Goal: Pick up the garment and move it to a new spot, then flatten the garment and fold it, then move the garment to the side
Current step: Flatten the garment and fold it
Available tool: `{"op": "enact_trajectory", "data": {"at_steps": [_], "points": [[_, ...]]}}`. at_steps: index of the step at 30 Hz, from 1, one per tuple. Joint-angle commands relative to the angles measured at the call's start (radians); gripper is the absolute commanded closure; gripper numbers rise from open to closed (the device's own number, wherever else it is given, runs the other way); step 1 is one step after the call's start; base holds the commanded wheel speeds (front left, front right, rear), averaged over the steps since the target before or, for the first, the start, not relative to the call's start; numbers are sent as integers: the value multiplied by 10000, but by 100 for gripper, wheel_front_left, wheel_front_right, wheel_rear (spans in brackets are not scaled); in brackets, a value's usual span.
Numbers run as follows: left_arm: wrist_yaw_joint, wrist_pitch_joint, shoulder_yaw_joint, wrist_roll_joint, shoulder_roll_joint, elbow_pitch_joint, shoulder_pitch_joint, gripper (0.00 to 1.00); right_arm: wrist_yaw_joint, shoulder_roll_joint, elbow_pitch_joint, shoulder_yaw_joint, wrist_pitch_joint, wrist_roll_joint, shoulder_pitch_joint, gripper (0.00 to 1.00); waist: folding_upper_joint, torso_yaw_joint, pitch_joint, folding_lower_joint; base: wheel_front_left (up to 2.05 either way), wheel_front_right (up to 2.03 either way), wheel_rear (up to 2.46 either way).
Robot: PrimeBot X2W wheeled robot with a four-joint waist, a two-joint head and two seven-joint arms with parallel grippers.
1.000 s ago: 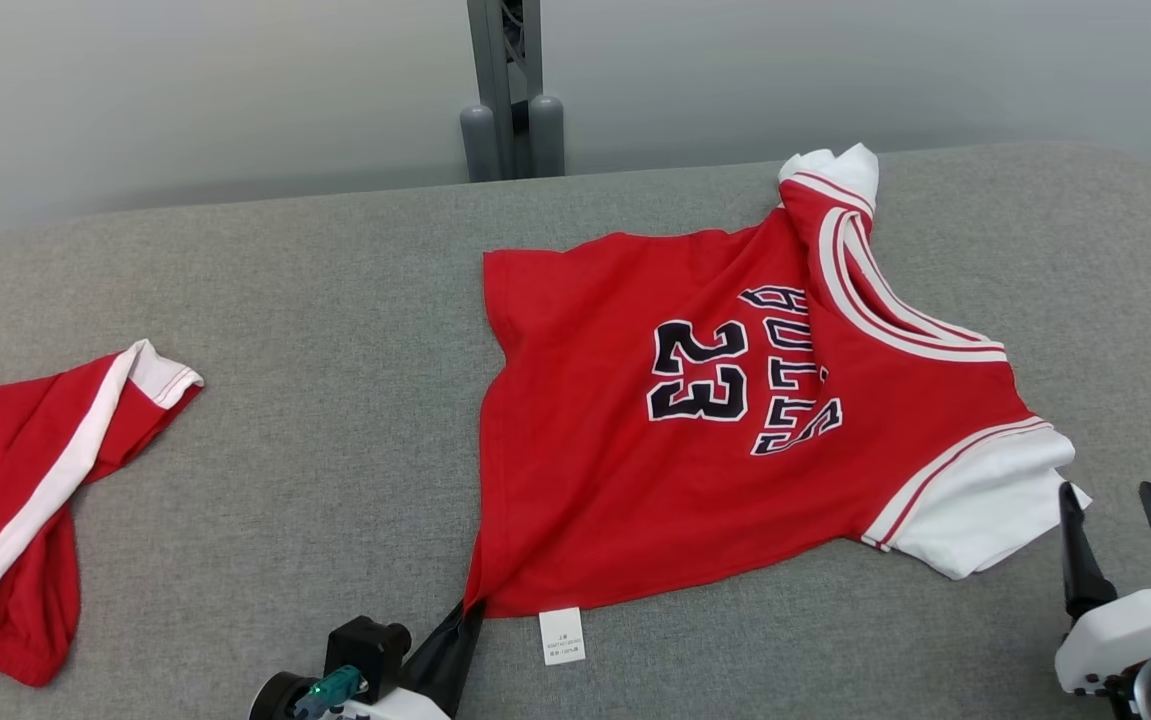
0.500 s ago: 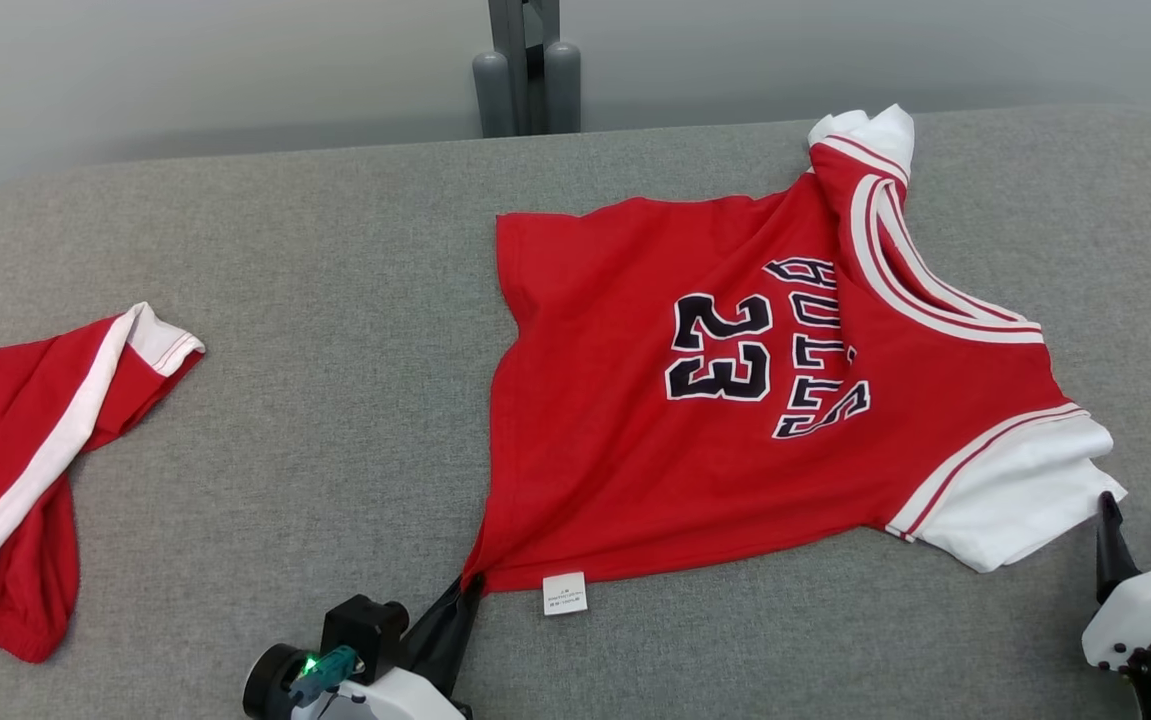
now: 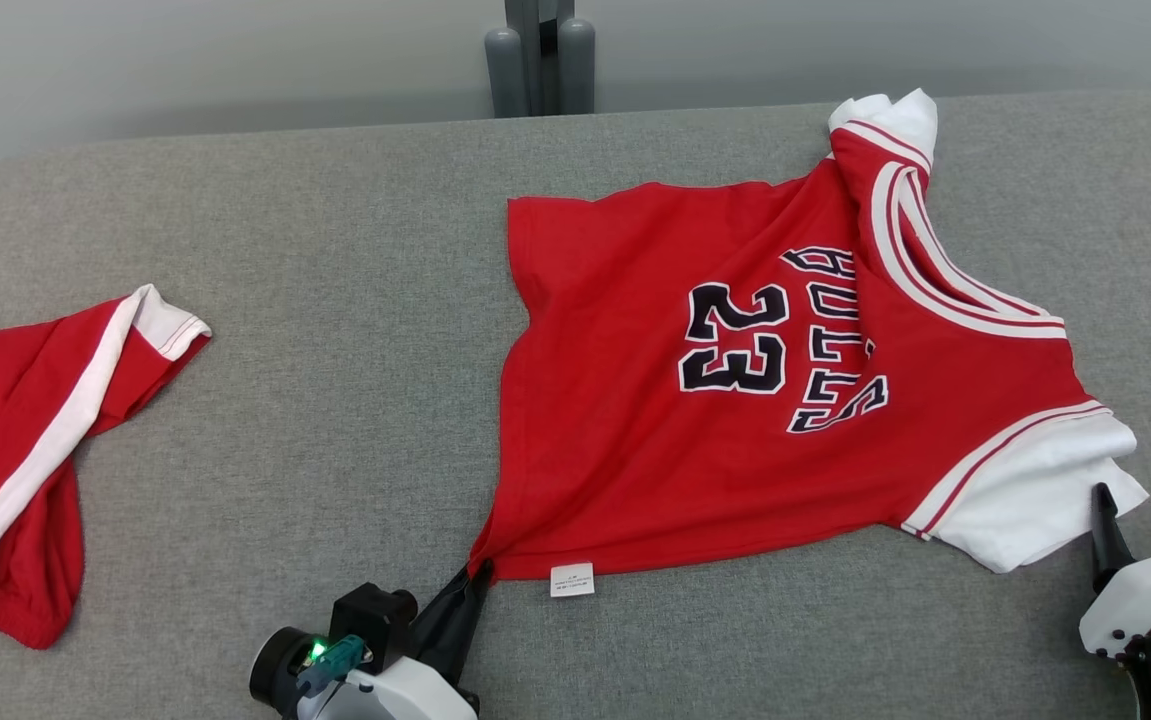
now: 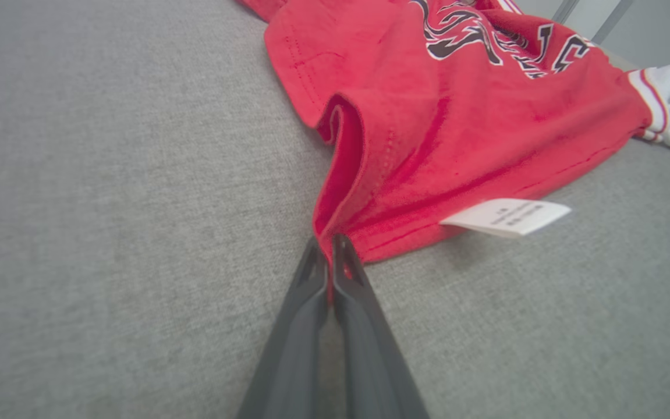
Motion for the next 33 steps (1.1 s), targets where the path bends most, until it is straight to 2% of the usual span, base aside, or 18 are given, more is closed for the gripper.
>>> {"op": "enact_trajectory", "data": {"at_steps": [1, 5, 6, 7, 8, 9, 16, 22, 29, 33], "points": [[0, 25, -11, -14, 55, 21, -121, 100, -4, -86, 46, -25, -15, 138, -101, 0, -1, 24, 26, 0, 0, 0, 0], [1, 27, -54, 10, 55, 15, -223, 100, -4, -198, 90, 107, -15, 322, -118, 2, -1, 101, 123, 0, 0, 0, 0], [1, 25, -50, 18, 56, 11, -246, 100, -4, -212, 96, 160, -15, 355, -140, 20, -1, 116, 151, 0, 0, 0, 0], [2, 25, -35, 27, 60, 8, -267, 100, -4, -226, 95, 212, -15, 395, -180, 52, -1, 126, 177, 0, 0, 0, 0], [3, 25, -17, 38, 61, 2, -280, 100, -5, -244, 81, 268, -15, 419, -213, 80, -1, 133, 200, 0, 0, 0, 0], [3, 25, -6, 51, 61, 6, -293, 100, -4, -254, 69, 358, -15, 453, -224, 100, -1, 138, 217, 0, 0, 0, 0], [6, 27, 68, 34, 73, 49, -296, 100, -5, -403, -32, 601, -15, 572, -222, 100, -1, 120, 215, 0, 0, 0, 0], [4, 20, -51, -172, 56, 90, -10, 100, -4, -311, -485, 725, -17, 612, 118, 100, -1, -18, -249, 0, 0, 0, 0], [2, 14, 13, -1198, 58, -427, 494, 100, -4, -416, -1303, 1560, -15, 1087, 680, 100, -1, -347, -1258, 0, 0, 0, 0], [2, 14, 299, -1989, 56, -989, 700, 100, -4, -608, -1946, 2268, -1, 2063, 761, 100, -1, -510, -1808, 0, 0, 0, 0]]}}
